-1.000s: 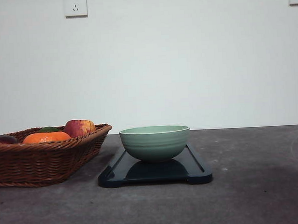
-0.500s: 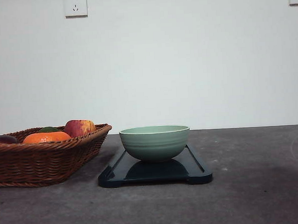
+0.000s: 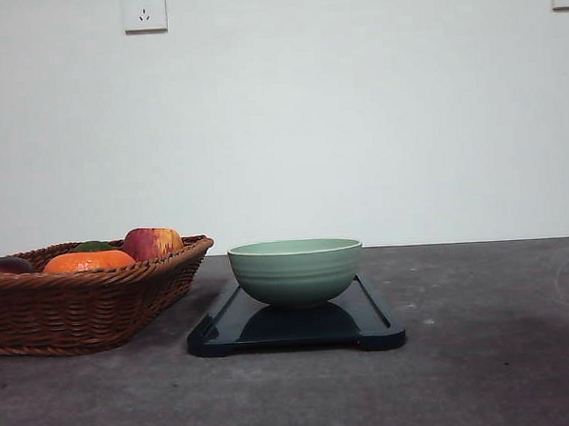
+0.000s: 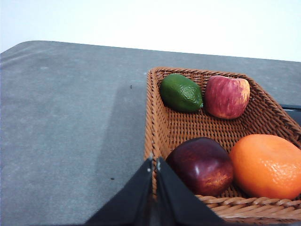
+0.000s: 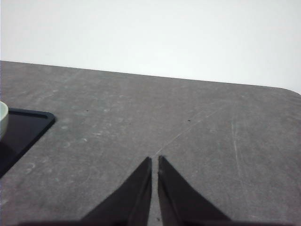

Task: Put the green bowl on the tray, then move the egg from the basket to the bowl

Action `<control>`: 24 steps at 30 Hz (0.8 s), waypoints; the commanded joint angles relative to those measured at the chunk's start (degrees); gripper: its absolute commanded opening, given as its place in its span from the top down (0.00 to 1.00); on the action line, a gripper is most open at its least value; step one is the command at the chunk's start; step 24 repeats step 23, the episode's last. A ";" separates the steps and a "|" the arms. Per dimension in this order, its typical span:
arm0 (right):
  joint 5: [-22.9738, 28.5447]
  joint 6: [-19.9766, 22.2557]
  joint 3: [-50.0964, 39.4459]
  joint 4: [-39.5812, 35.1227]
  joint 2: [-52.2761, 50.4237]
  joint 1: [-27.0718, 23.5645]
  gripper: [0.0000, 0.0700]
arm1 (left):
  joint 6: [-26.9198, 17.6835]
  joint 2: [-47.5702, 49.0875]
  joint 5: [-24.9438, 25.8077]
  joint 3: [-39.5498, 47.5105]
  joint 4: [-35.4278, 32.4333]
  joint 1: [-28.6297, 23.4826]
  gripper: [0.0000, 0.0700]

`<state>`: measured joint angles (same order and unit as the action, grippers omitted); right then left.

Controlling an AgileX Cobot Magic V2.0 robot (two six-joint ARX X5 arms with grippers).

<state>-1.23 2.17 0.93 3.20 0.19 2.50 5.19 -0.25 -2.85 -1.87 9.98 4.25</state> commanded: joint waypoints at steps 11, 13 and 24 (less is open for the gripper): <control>0.20 0.31 -0.24 -0.66 0.02 -0.11 0.98 | 0.04 0.07 0.00 1.11 -0.97 0.00 1.00; 0.20 0.31 -0.24 -0.66 0.02 -0.11 0.98 | 0.04 0.07 0.01 1.11 -0.97 0.00 1.00; 0.20 0.31 -0.24 -0.66 0.02 -0.11 0.98 | 0.04 0.07 0.00 1.11 -0.98 0.00 1.00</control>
